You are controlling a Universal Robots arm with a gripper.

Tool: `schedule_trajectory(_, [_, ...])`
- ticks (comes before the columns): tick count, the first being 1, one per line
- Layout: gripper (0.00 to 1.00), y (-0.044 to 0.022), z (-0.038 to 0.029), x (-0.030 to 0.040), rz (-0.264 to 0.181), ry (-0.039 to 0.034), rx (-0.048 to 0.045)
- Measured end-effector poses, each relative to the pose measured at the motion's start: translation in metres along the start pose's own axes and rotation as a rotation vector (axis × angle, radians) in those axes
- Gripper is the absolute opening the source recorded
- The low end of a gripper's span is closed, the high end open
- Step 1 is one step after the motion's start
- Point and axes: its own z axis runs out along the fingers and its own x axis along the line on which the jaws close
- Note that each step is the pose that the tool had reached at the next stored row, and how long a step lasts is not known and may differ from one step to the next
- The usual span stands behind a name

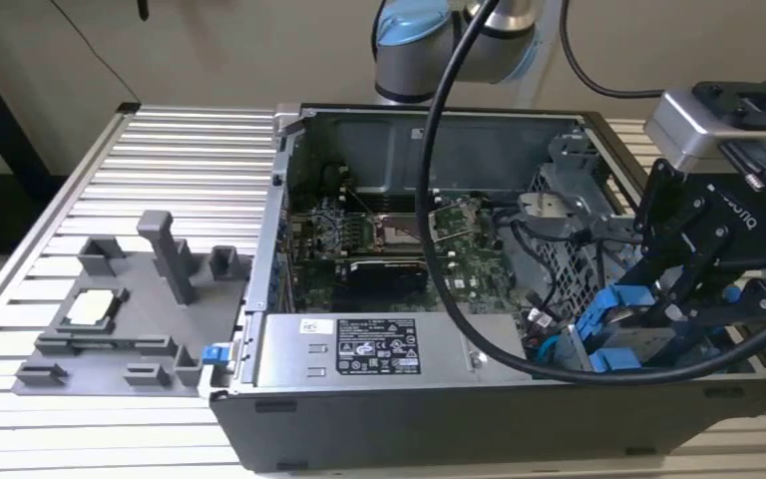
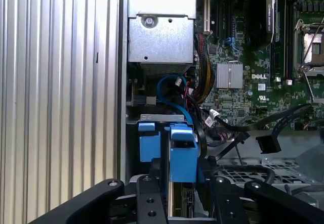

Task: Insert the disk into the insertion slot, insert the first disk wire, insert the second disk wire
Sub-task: 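Insert the disk into the insertion slot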

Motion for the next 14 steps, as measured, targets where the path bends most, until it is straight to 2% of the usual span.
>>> schedule_trajectory(2, [0.40,0.0003,-0.0036,-0.0001,0.000,0.0001,0.0000])
schedule_trajectory(9, [0.40,0.0023,-0.0345,-0.0013,0.000,0.0002,0.0002])
schedule_trajectory(10, [0.40,0.0025,-0.0378,-0.0015,0.000,0.0004,0.0008])
schedule_trajectory(11, [0.40,0.0025,-0.0383,-0.0020,0.000,0.0001,0.0030])
schedule_trajectory(12, [0.40,0.0026,-0.0382,-0.0025,0.000,-0.0002,0.0090])
schedule_trajectory(14, [0.40,0.0031,-0.0383,-0.0032,-0.001,-0.0023,0.0425])
